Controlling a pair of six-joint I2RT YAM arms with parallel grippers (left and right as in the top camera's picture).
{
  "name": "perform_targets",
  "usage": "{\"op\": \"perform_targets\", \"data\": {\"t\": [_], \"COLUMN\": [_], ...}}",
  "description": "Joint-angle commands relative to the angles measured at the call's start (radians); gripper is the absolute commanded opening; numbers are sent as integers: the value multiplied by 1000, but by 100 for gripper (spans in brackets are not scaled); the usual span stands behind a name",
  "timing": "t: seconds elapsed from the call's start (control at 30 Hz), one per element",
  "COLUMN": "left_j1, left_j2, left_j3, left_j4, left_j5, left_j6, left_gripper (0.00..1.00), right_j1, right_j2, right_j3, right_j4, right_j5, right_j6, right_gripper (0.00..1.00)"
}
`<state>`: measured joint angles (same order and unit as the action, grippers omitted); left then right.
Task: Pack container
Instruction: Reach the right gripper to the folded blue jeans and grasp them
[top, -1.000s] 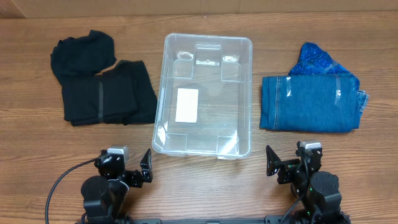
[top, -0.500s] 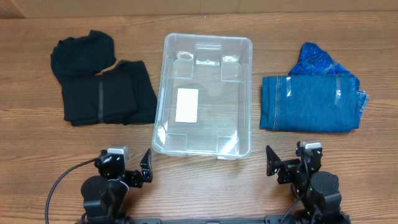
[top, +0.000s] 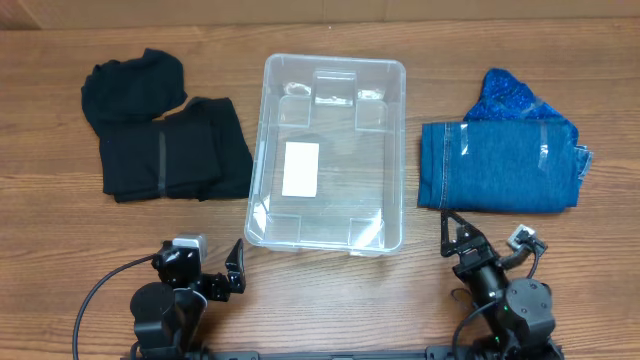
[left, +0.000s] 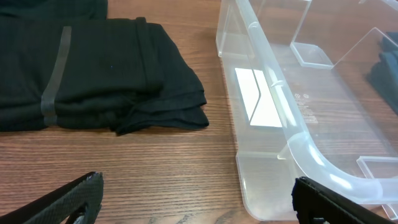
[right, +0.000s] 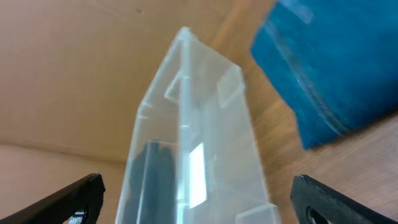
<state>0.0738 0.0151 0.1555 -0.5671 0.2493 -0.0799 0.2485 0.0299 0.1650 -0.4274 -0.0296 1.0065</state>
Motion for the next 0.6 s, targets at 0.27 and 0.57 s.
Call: {"op": "perform_targets", "data": {"t": [0.27, 0.57], "left_j1": [-2, -2], "left_j2": [-4, -4], "left_j3": [-3, -3], "left_j4": [3, 2], "left_j5": [-6, -6], "left_j6": [-18, -17], "left_gripper": [100, 100], "right_j1": [-98, -794], "right_j2": [815, 1004], "right_j3": [698, 729], "right_j4": [-303, -369], "right_j5": [85, -147], "right_j6": [-230, -487], "right_gripper": [100, 100]}}
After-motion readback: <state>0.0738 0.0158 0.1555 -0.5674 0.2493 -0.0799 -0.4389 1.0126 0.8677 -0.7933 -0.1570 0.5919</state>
